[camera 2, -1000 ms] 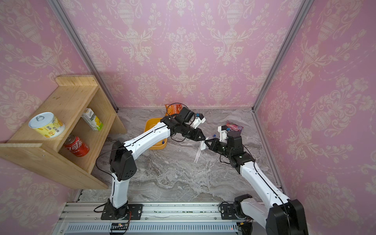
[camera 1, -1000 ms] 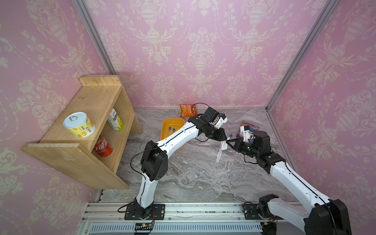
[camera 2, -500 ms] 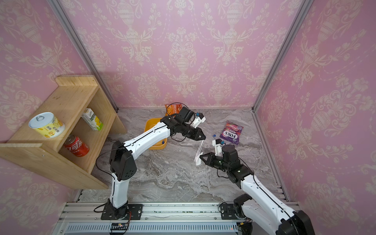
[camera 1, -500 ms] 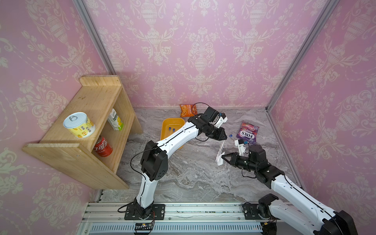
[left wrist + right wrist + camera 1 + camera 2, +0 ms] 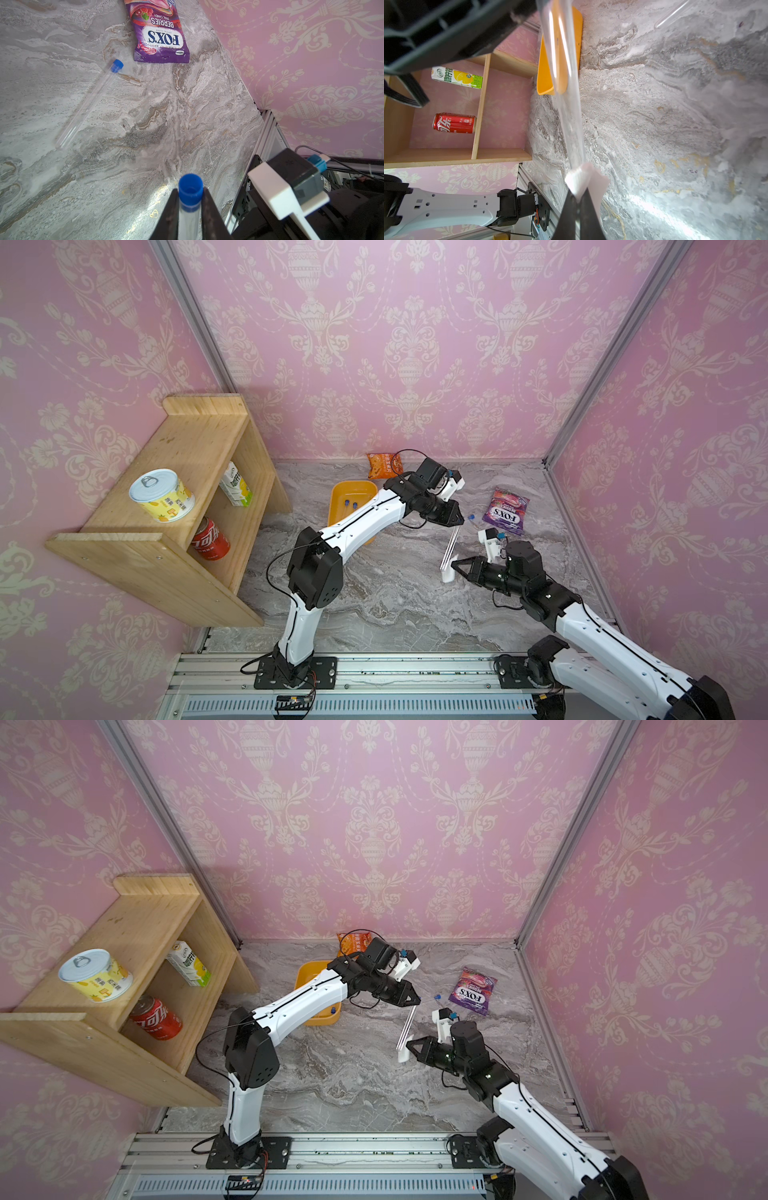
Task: Wipe the exteriors of test tubes
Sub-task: Wipe the dirt from the test tube.
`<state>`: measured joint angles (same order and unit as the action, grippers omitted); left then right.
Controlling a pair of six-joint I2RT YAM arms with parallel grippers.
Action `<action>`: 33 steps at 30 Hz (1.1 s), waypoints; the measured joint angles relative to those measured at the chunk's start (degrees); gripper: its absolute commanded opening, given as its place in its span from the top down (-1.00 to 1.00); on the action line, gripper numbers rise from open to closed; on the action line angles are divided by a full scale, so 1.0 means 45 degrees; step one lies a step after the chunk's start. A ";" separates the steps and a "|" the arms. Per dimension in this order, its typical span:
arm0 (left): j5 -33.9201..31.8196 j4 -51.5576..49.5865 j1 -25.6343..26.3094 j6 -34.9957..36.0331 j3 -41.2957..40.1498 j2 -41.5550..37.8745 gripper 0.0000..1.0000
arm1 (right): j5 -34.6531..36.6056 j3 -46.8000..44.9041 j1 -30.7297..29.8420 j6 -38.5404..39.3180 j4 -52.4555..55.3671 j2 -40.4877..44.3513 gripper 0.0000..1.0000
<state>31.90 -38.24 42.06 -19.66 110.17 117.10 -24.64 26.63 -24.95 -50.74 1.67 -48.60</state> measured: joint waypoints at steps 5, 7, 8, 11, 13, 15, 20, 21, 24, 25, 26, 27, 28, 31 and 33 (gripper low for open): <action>0.0000 0.0024 0.0005 0.0000 0.0000 0.0000 0.59 | -0.0364 0.1127 0.1093 0.0466 0.0136 -0.0544 1.00; 0.0005 0.0029 0.0000 -0.0010 0.0000 0.0000 0.59 | -0.0597 0.1506 0.1559 0.0665 0.0175 -0.0743 1.00; 0.0019 0.0039 0.0000 -0.0010 0.0000 0.0000 0.59 | -0.0699 0.1666 0.1773 0.0748 0.0180 -0.0840 1.00; 0.0092 0.0126 0.0005 -0.0097 0.0000 0.0000 0.59 | -0.1035 0.2084 0.2453 0.0996 0.0151 -0.1229 1.00; 0.0097 0.0170 0.0000 -0.0146 0.0000 0.0000 0.59 | -0.1263 0.2176 0.2807 0.1030 0.0063 -0.1467 1.00; 0.0097 0.0194 0.0000 -0.0151 0.0000 0.0000 0.59 | -0.1423 0.2186 0.3041 0.1030 -0.0053 -0.1676 1.00; 0.0102 0.0204 0.0000 -0.0155 0.0000 0.0000 0.59 | -0.1734 0.2191 0.3109 0.1020 -0.0301 -0.1909 1.00; 0.0112 0.0204 0.0000 -0.0155 0.0000 0.0000 0.59 | -0.1787 0.2191 0.3109 0.1020 -0.0330 -0.1909 1.00; 0.0141 0.0204 0.0000 -0.0155 0.0000 0.0000 0.59 | -0.1821 0.2191 0.3113 0.1020 -0.0359 -0.1909 1.00; 0.0141 0.0204 0.0000 -0.0155 0.0000 0.0000 0.59 | -0.1826 0.2191 0.3113 0.1015 -0.0393 -0.1909 1.00; 0.0146 0.0204 0.0000 -0.0155 0.0000 0.0000 0.59 | -0.1836 0.2191 0.3113 0.0991 -0.0418 -0.1909 1.00; 0.0146 0.0204 0.0000 -0.0155 0.0000 0.0000 0.59 | -0.1880 0.2191 0.3109 0.0981 -0.0452 -0.1909 1.00; 0.0146 0.0204 0.0000 -0.0155 0.0000 -0.0005 0.59 | -0.1904 0.2186 0.3109 0.0976 -0.0500 -0.1909 1.00; 0.0151 0.0204 0.0000 -0.0155 0.0000 0.0000 0.59 | -0.1914 0.2127 0.3094 0.0942 -0.0651 -0.1909 1.00; 0.0151 0.0199 0.0000 -0.0155 0.0000 0.0000 0.59 | -0.1899 0.1991 0.3007 0.0937 -0.0704 -0.1909 1.00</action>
<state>32.58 -37.34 42.06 -20.36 110.17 117.10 -33.19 35.59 -11.42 -46.52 -1.50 -57.19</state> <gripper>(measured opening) 0.205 0.063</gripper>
